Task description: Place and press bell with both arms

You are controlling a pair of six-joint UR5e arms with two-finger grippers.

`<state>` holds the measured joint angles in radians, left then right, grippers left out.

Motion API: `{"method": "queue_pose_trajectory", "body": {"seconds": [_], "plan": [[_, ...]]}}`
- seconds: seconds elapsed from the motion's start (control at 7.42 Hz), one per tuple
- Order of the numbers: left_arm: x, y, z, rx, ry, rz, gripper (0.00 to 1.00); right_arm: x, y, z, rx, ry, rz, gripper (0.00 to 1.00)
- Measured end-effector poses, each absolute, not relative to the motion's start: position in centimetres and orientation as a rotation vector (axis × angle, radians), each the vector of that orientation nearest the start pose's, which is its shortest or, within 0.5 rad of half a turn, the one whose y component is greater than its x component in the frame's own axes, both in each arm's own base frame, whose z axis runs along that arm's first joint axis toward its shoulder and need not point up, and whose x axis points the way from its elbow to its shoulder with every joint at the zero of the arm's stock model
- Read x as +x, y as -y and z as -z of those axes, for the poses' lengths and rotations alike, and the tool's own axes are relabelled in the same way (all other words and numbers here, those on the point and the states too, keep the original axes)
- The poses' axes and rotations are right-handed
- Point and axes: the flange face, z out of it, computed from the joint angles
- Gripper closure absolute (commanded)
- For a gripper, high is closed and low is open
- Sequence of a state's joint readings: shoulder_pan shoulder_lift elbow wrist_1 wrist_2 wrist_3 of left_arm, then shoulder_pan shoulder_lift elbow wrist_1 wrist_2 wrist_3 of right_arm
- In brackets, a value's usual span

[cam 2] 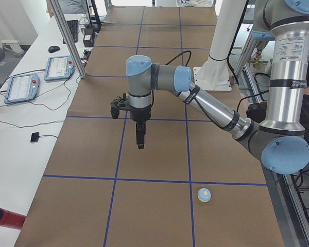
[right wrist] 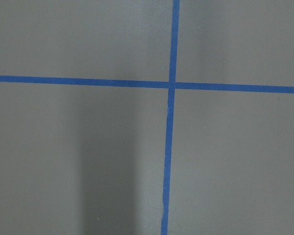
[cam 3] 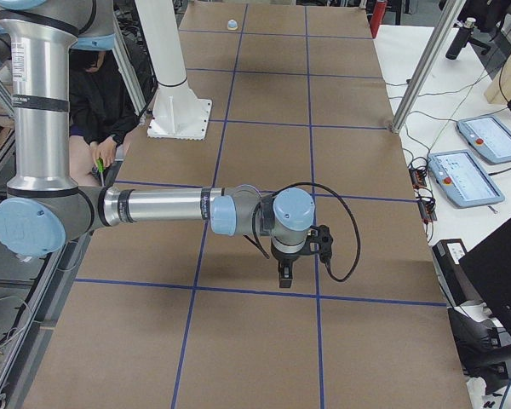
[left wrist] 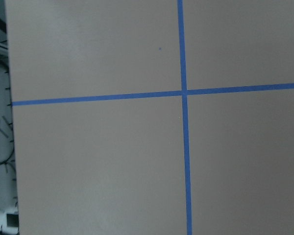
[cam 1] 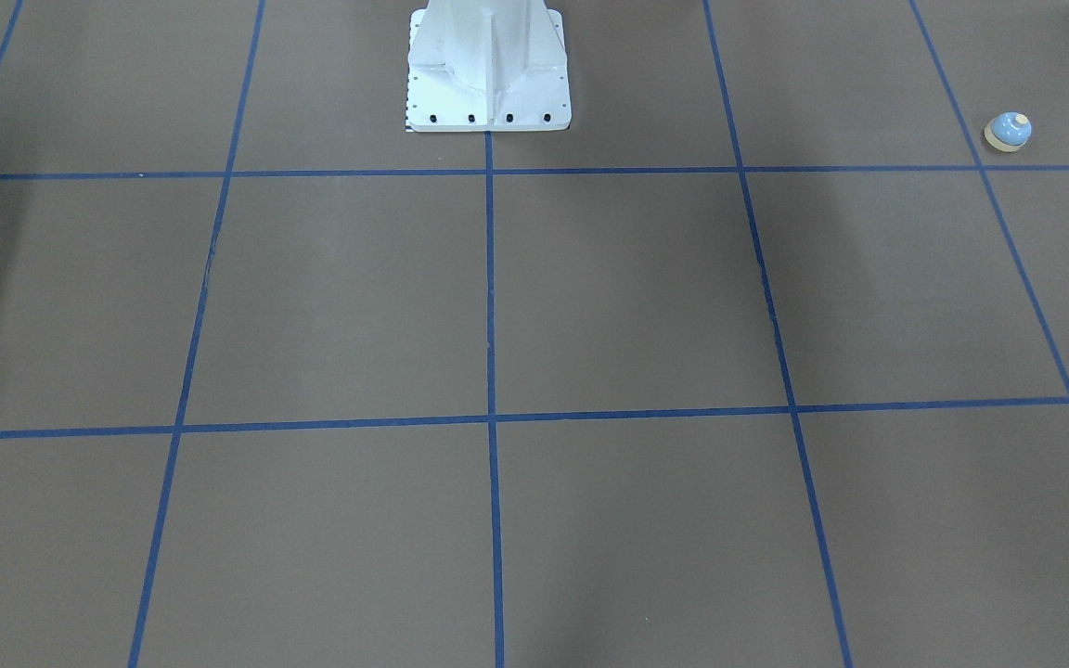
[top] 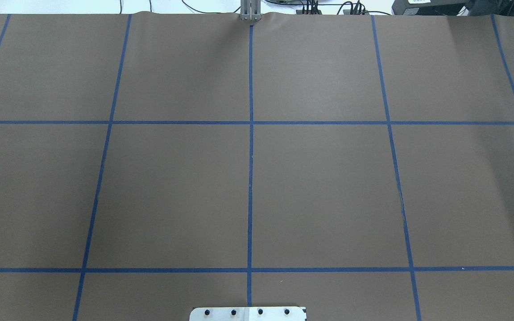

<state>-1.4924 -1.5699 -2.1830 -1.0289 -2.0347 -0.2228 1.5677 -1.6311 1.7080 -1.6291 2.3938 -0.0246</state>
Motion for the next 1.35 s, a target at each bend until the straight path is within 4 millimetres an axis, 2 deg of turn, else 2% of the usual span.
{"method": "queue_pose_trajectory", "body": {"seconds": [0.4, 0.67, 0.94, 1.35], "plan": [[-0.5, 39.2, -41.9, -0.052, -0.411, 0.352, 0.00, 5.9, 46.7, -61.7, 0.036, 0.823, 0.038, 0.00], [4.9, 36.6, -41.3, -0.099, -0.333, 0.530, 0.00, 5.9, 46.7, -61.5, 0.039, 0.823, 0.039, 0.00], [9.6, 34.6, -42.4, -0.123, -0.229, 0.695, 0.00, 5.9, 46.7, -61.4, 0.042, 0.822, 0.041, 0.00], [13.3, 30.3, -46.9, -0.118, -0.013, 0.965, 0.00, 5.9, 46.7, -61.4, 0.044, 0.819, 0.041, 0.00]]}}
